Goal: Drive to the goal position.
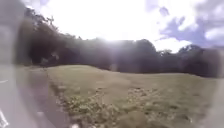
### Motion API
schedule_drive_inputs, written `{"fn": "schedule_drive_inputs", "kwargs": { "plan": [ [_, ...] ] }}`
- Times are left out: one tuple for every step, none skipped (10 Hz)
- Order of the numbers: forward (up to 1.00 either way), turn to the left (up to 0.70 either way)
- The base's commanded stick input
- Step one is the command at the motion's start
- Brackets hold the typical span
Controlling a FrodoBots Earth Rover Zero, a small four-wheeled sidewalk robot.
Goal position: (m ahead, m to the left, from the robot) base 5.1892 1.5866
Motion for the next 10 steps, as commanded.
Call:
{"fn": "schedule_drive_inputs", "kwargs": {
  "plan": [
    [0.0,0.0],
    [0.0,0.0],
    [0.0,0.0],
    [0.0,0.0],
    [0.0,0.0],
    [0.0,0.0],
    [0.0,0.0],
    [0.0,0.0],
    [0.7,0.0],
    [0.7,0.0]
  ]
}}
